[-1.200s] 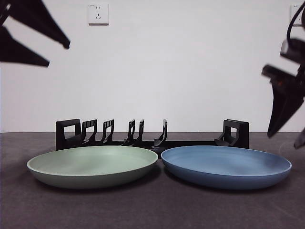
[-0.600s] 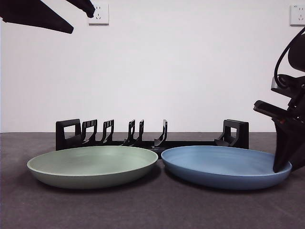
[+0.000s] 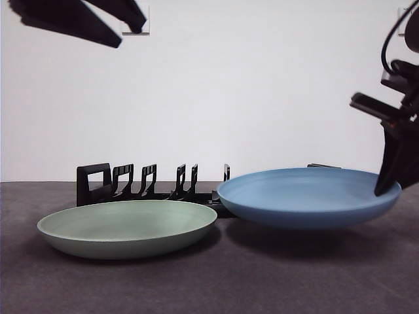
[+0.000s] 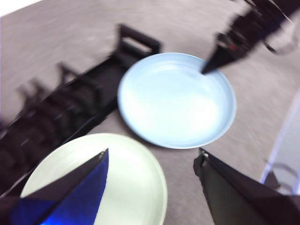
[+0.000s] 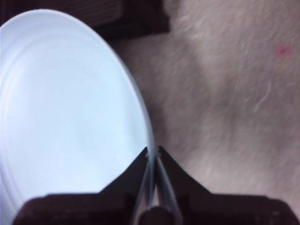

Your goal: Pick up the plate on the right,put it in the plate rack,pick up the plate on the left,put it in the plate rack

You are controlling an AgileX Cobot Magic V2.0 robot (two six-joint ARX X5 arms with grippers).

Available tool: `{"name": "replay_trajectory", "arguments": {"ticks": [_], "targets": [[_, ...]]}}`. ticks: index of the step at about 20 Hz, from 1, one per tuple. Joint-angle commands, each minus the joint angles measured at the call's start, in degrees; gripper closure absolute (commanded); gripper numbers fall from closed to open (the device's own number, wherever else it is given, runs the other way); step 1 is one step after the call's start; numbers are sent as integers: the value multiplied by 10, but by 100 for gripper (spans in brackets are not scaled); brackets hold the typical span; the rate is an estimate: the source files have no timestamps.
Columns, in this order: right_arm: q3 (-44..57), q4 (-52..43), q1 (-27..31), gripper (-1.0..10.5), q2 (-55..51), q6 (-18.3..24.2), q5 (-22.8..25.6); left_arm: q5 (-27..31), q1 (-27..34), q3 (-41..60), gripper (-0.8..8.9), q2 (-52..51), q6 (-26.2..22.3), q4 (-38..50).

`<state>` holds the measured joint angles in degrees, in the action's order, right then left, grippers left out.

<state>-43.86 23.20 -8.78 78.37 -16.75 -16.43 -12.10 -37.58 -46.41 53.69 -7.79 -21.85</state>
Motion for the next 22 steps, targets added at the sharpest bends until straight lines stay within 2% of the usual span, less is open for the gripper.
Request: {"name": "replay_trajectory", "arguments": {"ticks": [1,10,12,15,19,20,22], "targets": [[-32,29,-18,959,-2,-8,-2,15,-31,0,499,12,-65,1],[-140,103,-97,959,-2,-7,-2,195,-191,0,499,124,-211,1],[-143,107,-100,959,-2,-7,-19,227,-218,0,499,144,-240,7],[-143,122,-101,959,-2,-7,-60,227,-233,0,499,165,-255,10],[-143,137,-109,959,-2,-3,-61,226,-232,0,504,186,-255,12],[-143,138,-109,959,-2,-2,-61,225,-232,0,537,186,-256,14],[-143,138,-109,959,-2,-1,-61,225,-233,0,720,186,-260,17]]}}
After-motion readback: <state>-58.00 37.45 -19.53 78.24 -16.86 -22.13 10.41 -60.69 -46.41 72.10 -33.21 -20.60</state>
